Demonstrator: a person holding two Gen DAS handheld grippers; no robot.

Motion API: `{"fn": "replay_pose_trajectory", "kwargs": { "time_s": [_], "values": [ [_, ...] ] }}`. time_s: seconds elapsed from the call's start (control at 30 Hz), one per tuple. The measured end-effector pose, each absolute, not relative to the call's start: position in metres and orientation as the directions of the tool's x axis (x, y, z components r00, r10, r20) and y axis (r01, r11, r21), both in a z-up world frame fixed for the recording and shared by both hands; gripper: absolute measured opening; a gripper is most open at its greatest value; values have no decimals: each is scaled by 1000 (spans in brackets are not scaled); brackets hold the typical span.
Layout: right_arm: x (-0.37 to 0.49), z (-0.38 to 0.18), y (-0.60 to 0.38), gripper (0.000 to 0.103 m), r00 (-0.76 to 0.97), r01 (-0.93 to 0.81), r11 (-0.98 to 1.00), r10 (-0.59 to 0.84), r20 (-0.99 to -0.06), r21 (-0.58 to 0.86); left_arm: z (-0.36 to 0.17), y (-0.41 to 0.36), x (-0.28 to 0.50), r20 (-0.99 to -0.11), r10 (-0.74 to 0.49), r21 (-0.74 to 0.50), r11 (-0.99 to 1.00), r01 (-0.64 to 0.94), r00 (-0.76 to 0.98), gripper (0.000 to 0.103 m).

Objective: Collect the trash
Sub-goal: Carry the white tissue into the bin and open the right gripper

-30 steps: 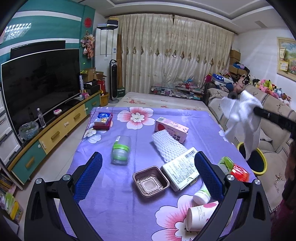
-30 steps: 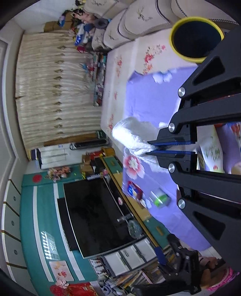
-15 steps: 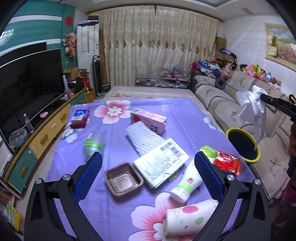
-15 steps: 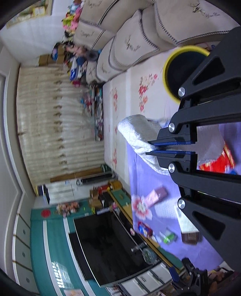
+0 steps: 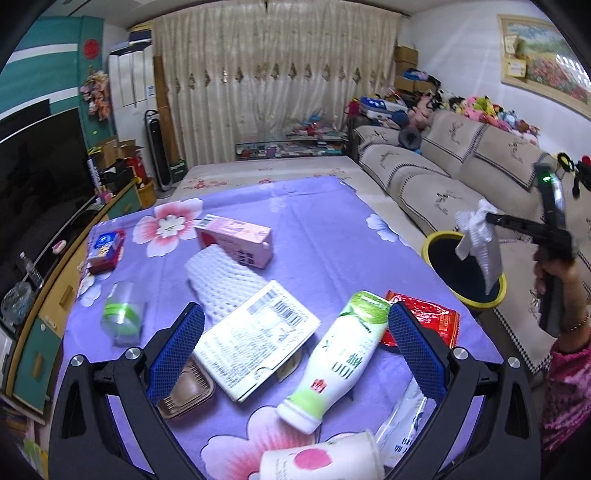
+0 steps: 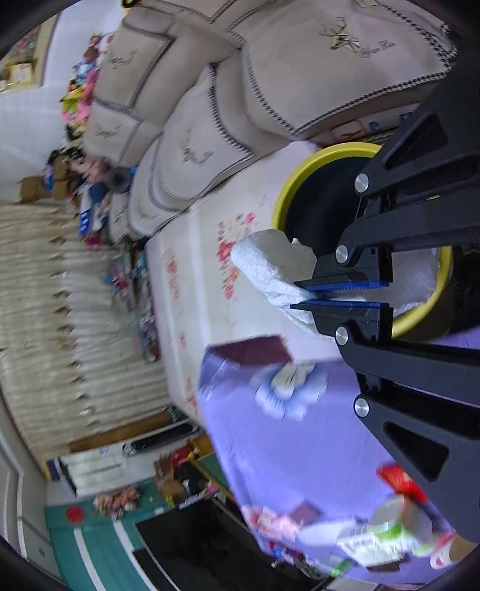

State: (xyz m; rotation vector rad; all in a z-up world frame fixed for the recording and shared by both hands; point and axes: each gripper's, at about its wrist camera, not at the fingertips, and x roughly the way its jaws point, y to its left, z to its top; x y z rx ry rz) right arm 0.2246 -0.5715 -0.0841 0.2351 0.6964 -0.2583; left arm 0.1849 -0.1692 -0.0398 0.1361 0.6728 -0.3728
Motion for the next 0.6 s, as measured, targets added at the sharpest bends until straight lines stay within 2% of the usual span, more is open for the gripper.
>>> {"fn": "replay_pose_trajectory", "kwargs": {
  "time_s": [0.17, 0.2, 0.27, 0.3, 0.6],
  "values": [
    [249, -128, -595, 7, 662, 364, 924, -171, -730, 114, -46, -182, 197, -646, -296, 12, 918, 397, 704, 98],
    [252, -134, -599, 10, 647, 376, 920, -178, -741, 107, -47, -185, 199, -648, -298, 13, 916, 401, 701, 98],
    [253, -142, -601, 27, 628, 397, 913, -196, -753, 93, -47, -189, 198, -651, -302, 14, 912, 409, 696, 98],
    [252, -143, -602, 29, 627, 400, 912, -198, -753, 94, -49, -191, 200, -654, -306, 14, 910, 415, 692, 98],
    [242, -131, -592, 31, 637, 403, 913, -224, -737, 70, -57, -198, 207, -670, -338, 10, 886, 464, 660, 98]
  ]
}}
